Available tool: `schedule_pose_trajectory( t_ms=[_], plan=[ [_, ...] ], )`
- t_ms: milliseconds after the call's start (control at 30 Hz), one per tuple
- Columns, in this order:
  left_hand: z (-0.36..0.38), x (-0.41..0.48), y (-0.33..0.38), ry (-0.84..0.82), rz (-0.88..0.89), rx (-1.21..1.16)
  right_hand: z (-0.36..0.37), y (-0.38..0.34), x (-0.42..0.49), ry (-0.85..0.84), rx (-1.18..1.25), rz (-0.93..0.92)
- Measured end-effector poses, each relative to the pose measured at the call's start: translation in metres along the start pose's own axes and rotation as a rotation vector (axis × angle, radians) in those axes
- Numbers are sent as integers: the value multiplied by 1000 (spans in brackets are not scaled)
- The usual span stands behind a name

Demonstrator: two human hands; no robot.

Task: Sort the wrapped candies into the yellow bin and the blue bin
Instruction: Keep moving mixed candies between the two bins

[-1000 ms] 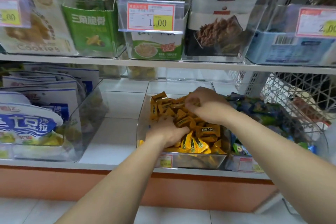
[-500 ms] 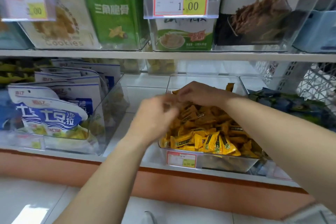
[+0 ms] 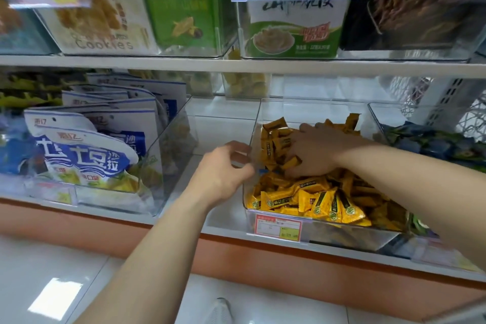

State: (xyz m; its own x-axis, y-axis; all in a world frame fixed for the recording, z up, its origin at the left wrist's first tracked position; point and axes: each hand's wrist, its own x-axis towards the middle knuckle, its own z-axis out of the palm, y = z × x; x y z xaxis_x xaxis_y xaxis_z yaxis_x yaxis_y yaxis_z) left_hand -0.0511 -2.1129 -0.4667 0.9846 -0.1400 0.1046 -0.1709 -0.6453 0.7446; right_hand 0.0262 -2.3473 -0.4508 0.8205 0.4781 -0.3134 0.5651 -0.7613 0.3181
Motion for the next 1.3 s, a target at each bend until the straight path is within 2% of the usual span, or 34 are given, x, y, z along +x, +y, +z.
schedule_pose_trajectory(
  t_ms=[67, 133, 200, 233, 300, 500, 600, 800, 1067, 1200, 1300],
  plan=[
    [0, 0, 0, 2, 2, -7, -9, 3, 0, -43, 26, 94],
    [1, 0, 0, 10, 1, -19, -20, -1, 4, 45, 185, 160],
    [2, 0, 1, 15, -6, -32, -23, -14, 13, 204, 415, 57],
    [3, 0, 1, 15, -10, -36, -22, -22, 17, 220, 507, -16],
    [3, -1, 1, 12, -12, -39, -11, -41, 24, 163, 595, -79],
    [2, -3, 1, -7, -10, -52, 11, -53, 45, 6, 675, 9],
    [1, -3, 1, -14, -13, -56, 5, -52, 46, -16, 762, 28],
    [1, -5, 5, -25, -20, -66, -3, -54, 49, -29, 746, 56],
    [1, -5, 8, -7, -35, -27, -10, -48, 17, 288, 732, 102],
    [0, -3, 14, 61, -23, -14, -14, -32, -21, 465, 849, 180],
    [0, -4, 31, 174, 76, 59, -9, -5, -68, 655, 869, 297]
  ],
)
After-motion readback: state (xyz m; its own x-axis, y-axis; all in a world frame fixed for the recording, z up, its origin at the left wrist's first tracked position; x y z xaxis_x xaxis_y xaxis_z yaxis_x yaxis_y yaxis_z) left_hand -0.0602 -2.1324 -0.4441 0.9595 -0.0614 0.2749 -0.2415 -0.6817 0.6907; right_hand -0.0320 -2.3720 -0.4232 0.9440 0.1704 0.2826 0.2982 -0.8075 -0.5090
